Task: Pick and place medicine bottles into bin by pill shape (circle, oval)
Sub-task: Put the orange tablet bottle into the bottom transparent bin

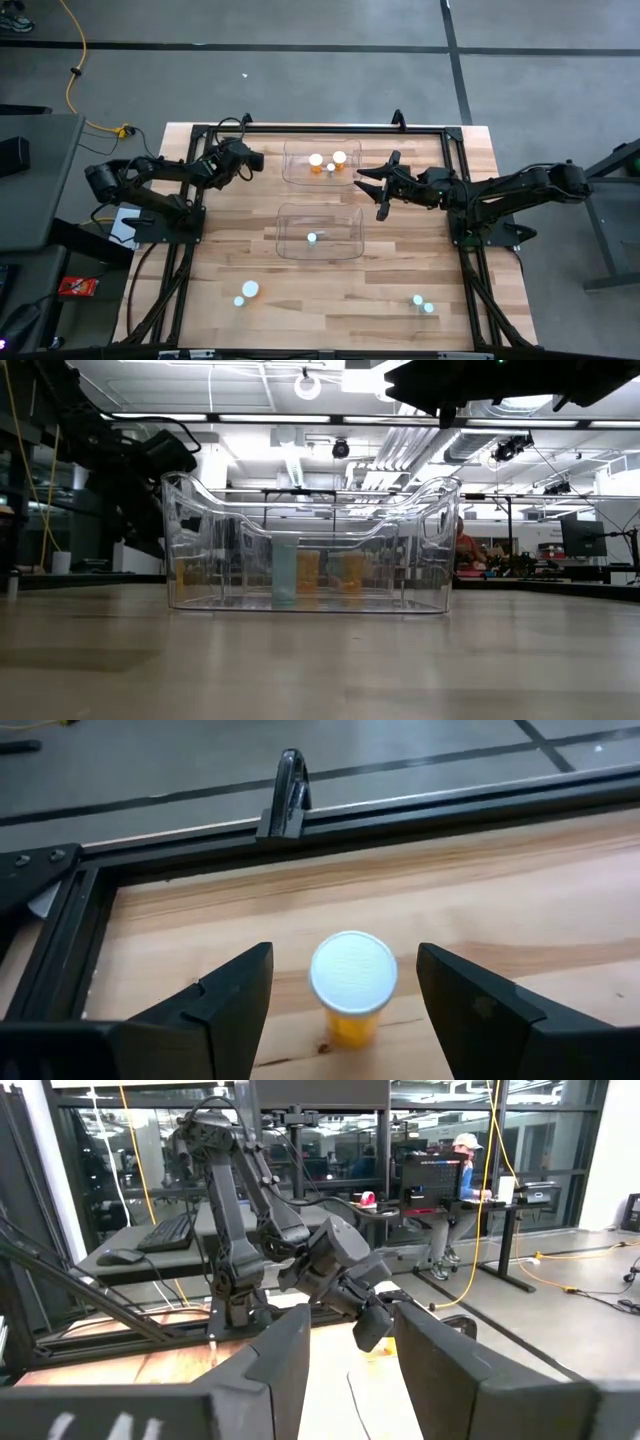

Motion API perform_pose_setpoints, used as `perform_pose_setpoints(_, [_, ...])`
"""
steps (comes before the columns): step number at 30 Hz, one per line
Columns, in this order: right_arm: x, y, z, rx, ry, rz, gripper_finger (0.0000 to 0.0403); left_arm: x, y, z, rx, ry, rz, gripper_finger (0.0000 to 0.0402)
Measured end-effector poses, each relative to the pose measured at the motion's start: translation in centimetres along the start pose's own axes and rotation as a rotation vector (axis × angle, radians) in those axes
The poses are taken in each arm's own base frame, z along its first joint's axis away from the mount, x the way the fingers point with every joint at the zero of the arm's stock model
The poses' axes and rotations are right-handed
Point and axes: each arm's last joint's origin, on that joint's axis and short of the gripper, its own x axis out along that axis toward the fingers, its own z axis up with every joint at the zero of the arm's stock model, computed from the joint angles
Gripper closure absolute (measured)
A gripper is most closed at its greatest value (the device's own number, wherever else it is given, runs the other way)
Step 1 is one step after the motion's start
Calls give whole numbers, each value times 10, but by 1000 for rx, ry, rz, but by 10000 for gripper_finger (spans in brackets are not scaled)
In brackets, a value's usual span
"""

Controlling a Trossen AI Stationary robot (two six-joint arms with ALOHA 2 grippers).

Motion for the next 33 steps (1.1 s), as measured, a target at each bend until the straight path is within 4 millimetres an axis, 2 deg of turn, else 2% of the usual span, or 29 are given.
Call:
perform_pose_setpoints(10, [0,0,0,-1,0,0,265,0,-1,1,-18,-14,-2,173])
perform_pose_setpoints(20, [0,0,0,-1,0,0,265,0,-1,1,-16,-9,-7,271])
perform_pose_setpoints(24, [0,0,0,-2,0,0,265,0,-1,1,-15,-9,-7,296])
perform_pose_setpoints(33, [0,0,0,-2,2,0,265,0,-1,1,-12,-9,-7,296])
